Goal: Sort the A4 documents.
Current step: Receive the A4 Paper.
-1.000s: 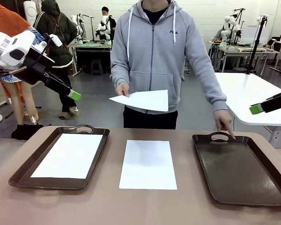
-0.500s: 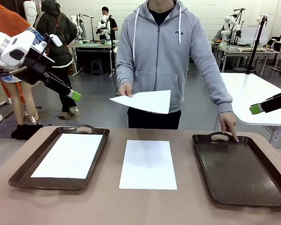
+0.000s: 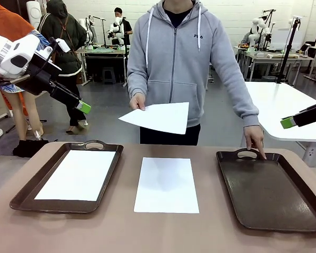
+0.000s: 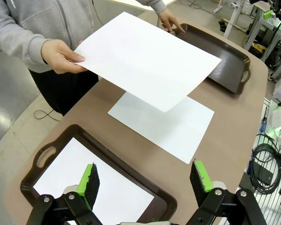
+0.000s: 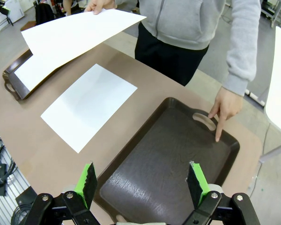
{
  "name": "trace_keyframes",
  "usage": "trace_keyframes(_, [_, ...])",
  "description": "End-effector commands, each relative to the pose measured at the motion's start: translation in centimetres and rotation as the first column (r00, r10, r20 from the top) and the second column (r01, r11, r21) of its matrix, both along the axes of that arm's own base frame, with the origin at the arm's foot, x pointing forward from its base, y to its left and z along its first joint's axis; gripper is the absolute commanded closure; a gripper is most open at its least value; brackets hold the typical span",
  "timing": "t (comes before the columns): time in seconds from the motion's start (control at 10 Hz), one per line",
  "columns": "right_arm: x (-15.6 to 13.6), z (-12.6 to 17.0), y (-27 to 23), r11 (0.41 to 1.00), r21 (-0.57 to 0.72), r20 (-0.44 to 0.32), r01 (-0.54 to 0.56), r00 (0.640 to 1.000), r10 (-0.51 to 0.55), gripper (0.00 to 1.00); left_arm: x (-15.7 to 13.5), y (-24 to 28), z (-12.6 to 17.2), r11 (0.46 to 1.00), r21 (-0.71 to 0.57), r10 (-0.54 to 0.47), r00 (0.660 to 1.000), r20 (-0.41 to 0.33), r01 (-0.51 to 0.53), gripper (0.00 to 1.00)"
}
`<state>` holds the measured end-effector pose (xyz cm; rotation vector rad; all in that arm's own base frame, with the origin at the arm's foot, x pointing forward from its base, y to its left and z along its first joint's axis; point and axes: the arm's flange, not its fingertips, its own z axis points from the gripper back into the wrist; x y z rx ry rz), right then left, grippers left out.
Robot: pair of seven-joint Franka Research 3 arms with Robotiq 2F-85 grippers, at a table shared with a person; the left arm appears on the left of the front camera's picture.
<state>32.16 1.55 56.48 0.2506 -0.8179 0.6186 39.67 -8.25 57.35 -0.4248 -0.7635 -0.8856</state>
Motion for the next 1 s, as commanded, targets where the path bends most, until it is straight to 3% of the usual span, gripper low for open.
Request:
trace_keyframes(0.0, [0.1, -0.1, 0.1, 1.0, 0.008, -0.003, -0.006, 1.0, 0.006, 0.0, 0.0, 0.0, 0.0, 1.0, 0.002, 0.0, 1.0, 0.002, 0.0, 0.0])
trace_keyframes(0.6, [0.0, 0.0, 0.0, 1.0, 0.0, 0.0, 0.0, 1.0, 0.0, 0.0, 0.0, 0.0, 0.0, 1.0, 0.002, 0.0, 1.0, 0.002, 0.0, 0.0])
trace_keyframes(0.7, [0.9, -0.1, 0.4, 1.0, 0.014, -0.026, 0.021, 0.999, -0.021, 0.0, 0.0, 0.0, 0.0, 1.0, 0.002, 0.0, 1.0, 0.002, 0.0, 0.0])
trace_keyframes(0.9, [5.3, -0.9, 1.1, 0.977, 0.211, -0.13, 0.01, 0.991, 0.018, 0.0, 0.0, 0.0, 0.0, 1.0, 0.002, 0.0, 1.0, 0.002, 0.0, 0.0])
